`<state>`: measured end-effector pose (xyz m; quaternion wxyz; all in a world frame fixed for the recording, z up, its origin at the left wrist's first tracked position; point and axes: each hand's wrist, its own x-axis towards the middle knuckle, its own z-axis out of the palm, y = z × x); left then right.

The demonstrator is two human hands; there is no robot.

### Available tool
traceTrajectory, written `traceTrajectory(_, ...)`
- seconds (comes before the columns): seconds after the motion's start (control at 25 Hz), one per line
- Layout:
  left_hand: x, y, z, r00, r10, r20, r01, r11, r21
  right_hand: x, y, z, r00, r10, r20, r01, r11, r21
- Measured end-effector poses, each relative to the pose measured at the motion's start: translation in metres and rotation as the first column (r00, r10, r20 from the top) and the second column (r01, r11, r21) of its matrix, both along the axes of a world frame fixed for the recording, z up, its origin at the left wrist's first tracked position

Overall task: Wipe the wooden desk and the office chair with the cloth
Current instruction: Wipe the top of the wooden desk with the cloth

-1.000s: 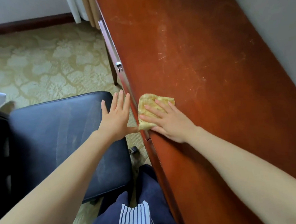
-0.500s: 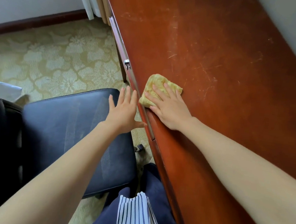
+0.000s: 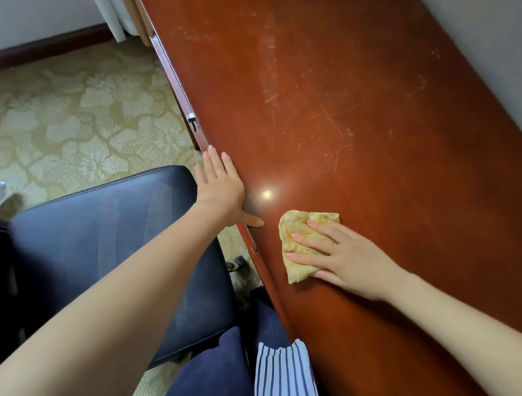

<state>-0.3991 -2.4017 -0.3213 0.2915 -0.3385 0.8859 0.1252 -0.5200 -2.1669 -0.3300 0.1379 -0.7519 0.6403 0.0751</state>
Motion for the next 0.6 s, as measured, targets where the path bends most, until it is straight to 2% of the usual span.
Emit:
traceTrajectory(0.08,-0.002,0.0,-0.002,1.0,-0.009,0.01,0.009,1.0,-0.021,-0.021,-0.018,0.0,0.999,-0.04,-0.023,0.041,0.999,0.028)
traceTrajectory(0.2,-0.005,0.0,-0.004,0.999,-0.028,0.039,0.03,0.998,-0.06,-0.049,-0.054,-0.003,0.963,-0.268,-0.015,0.269,0.961,0.069)
traceTrajectory(0.32,-0.003,-0.001,-0.004,0.999,-0.044,0.024,0.046,0.994,-0.099,-0.077,-0.086,-0.006,0.885,-0.464,-0.03,0.465,0.883,0.066)
traceTrajectory(0.4,-0.001,-0.002,-0.004,0.999,-0.049,0.016,0.051,0.992,-0.113,-0.096,-0.098,-0.008,0.795,-0.606,-0.043,0.607,0.79,0.083)
traceTrajectory(0.52,-0.001,-0.002,-0.004,0.999,-0.048,0.007,0.049,0.992,-0.114,-0.101,-0.109,-0.013,0.55,-0.835,-0.028,0.83,0.543,0.127)
traceTrajectory(0.6,-0.001,-0.002,-0.003,0.999,-0.048,0.003,0.048,0.992,-0.112,-0.086,-0.114,-0.018,0.462,-0.886,-0.037,0.884,0.457,0.098)
